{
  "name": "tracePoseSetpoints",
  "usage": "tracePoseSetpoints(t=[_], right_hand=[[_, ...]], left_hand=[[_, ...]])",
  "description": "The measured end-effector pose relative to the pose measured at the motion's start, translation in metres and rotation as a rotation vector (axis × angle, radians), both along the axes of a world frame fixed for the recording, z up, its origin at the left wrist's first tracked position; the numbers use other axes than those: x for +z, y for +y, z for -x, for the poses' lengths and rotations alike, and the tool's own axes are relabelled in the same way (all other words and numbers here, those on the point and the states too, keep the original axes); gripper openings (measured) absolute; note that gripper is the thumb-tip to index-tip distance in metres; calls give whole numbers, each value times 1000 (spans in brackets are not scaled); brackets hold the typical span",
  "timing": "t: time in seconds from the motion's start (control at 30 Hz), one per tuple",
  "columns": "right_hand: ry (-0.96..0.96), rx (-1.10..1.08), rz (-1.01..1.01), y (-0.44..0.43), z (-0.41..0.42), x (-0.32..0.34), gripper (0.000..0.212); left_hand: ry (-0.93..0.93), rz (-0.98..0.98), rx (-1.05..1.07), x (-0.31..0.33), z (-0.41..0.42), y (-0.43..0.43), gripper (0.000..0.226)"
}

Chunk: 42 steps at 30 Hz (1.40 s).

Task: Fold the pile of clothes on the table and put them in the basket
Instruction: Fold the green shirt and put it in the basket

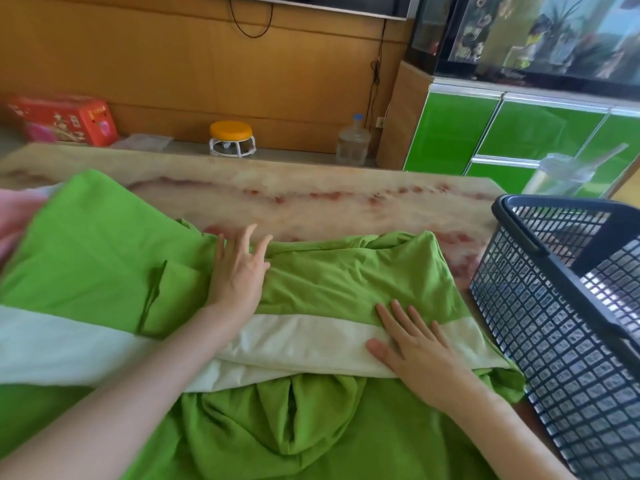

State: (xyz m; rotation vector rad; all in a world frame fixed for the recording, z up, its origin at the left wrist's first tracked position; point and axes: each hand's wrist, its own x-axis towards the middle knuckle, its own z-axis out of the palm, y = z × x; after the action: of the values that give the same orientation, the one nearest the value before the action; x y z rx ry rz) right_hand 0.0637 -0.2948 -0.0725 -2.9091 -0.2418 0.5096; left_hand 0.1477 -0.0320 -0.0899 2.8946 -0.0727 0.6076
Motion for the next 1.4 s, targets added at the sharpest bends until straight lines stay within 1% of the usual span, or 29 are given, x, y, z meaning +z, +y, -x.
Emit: tracePoseSetpoints(t=[0.03, 0.07, 0.13, 0.2, 0.23, 0.3, 0.43, 0.53, 0.6, 0.63, 0.67, 0.73, 0.77, 0.8, 0.87, 0.9, 0.97, 1.0, 1.03, 1.07, 1.1, 1.13, 1.17, 1.23, 1.3, 1.37, 1.4], right_hand=[[4, -8, -31, 1, 1, 1, 80], [1, -6, -55, 2, 1, 2, 75], [-5, 41, -32, 5, 4, -3, 73], [-16, 70, -2, 7, 6, -12, 74], [-25, 65, -14, 7, 6, -16, 74], [-29, 51, -37, 8, 5, -20, 76], [-10, 42, -41, 7, 1, -21, 82], [7, 18, -75, 9, 1, -15, 75], [24, -15, -162, 10, 9, -7, 68], [35, -44, -246, 8, 16, -1, 64], [35, -92, -353, 4, 27, 6, 59], [-43, -194, -538, -11, 59, 22, 45], [-110, -237, -581, -21, 79, 29, 37], [-183, -275, -599, -32, 102, 33, 30], [-311, -378, -626, -53, 152, 36, 23], [-353, -437, -624, -62, 175, 34, 23], [-343, -557, -608, -75, 213, 24, 26], [-300, -615, -628, -78, 227, 17, 23], [-256, -661, -661, -80, 238, 11, 18], [-239, -694, -692, -82, 246, 5, 13], [-252, -722, -712, -82, 250, -1, 11], [-276, -756, -722, -82, 254, -5, 12], [-297, -794, -722, -82, 256, -8, 17], [-324, -885, -732, -79, 260, -11, 30], [-304, -984, -804, -75, 262, -11, 36], [-274, -1065, -887, -74, 262, -14, 35], [-256, -1080, -904, -76, 260, -16, 29]], left_hand=[[-25, -24, -37, 7, 7, -4, 36], [-8, -18, -79, 15, 15, -8, 39], [158, 11, -152, 20, 37, -17, 54], [381, -73, -197, 5, 62, -24, 70], [431, -120, -197, -6, 70, -25, 76], [432, -147, -178, -23, 72, -23, 78], [440, -137, -184, -26, 66, -24, 80], [512, -159, -178, -17, 67, -24, 72], [595, -159, -167, -6, 77, -26, 67], [612, -129, -174, 0, 87, -28, 66], [613, -77, -194, 6, 100, -31, 64], [594, 39, -261, 13, 135, -37, 62], [582, 84, -296, 16, 154, -40, 67], [575, 122, -330, 16, 173, -42, 77], [562, 164, -397, 15, 204, -48, 107], [561, 180, -420, 13, 216, -52, 118], [562, 190, -451, 9, 233, -63, 125], [569, 189, -477, 11, 242, -70, 124], [578, 191, -510, 14, 250, -80, 117], [587, 188, -541, 18, 259, -90, 103], [597, 180, -569, 22, 267, -100, 82], [617, 174, -586, 26, 275, -108, 63], [630, 186, -595, 29, 282, -117, 52], [650, 215, -604, 29, 295, -131, 49], [651, 186, -598, 25, 303, -143, 52], [631, 176, -563, 21, 307, -149, 54], [615, 190, -547, 21, 309, -151, 54]])
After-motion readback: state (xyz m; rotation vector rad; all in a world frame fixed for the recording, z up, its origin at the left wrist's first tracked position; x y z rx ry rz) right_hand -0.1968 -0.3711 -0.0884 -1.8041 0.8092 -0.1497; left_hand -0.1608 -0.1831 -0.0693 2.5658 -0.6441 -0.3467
